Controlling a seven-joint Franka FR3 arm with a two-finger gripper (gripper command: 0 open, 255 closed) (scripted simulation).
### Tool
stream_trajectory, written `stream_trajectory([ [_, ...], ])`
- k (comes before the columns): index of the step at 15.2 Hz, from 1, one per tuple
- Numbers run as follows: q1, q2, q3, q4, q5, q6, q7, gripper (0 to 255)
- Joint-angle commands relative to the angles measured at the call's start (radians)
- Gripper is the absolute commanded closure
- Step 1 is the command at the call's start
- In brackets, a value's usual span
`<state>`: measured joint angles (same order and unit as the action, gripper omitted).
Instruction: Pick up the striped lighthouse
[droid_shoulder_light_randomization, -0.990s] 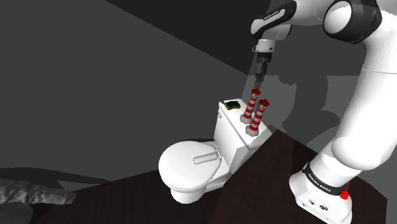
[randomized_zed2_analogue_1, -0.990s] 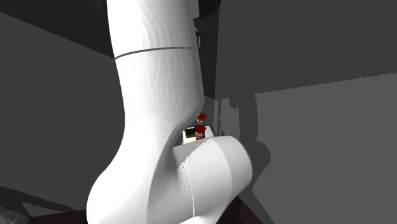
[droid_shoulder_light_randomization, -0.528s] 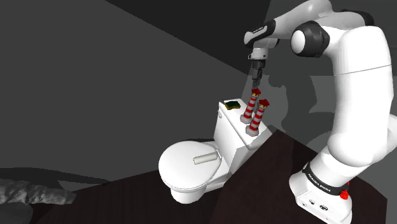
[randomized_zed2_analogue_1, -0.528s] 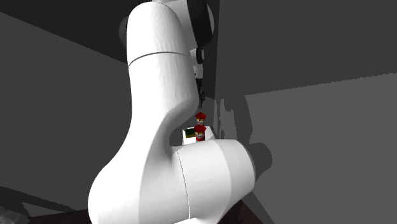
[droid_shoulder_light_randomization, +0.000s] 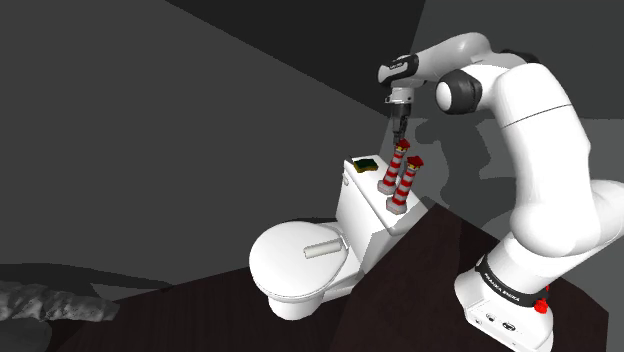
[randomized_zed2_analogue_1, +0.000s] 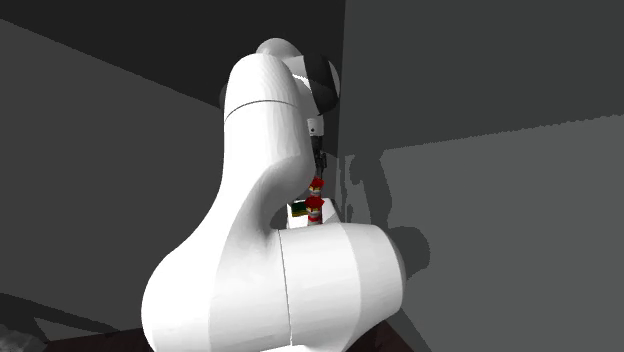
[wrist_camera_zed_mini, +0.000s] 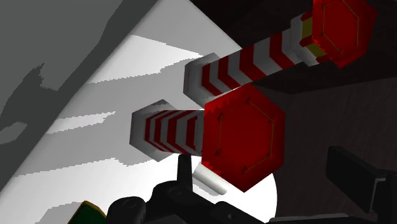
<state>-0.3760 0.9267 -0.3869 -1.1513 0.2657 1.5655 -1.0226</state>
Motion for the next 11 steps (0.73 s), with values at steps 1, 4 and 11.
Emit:
stream_trajectory([
  [1, -0.001, 0.012, 0.002, -0.008, 0.003, 0.018, -0.002, 0],
  [4, -0.002, 0.03, 0.006, -0.01, 0.007, 0.039, -0.003, 0],
  [11, -0.002, 0.03, 0.006, -0.011, 0.007, 0.04, -0.003, 255],
])
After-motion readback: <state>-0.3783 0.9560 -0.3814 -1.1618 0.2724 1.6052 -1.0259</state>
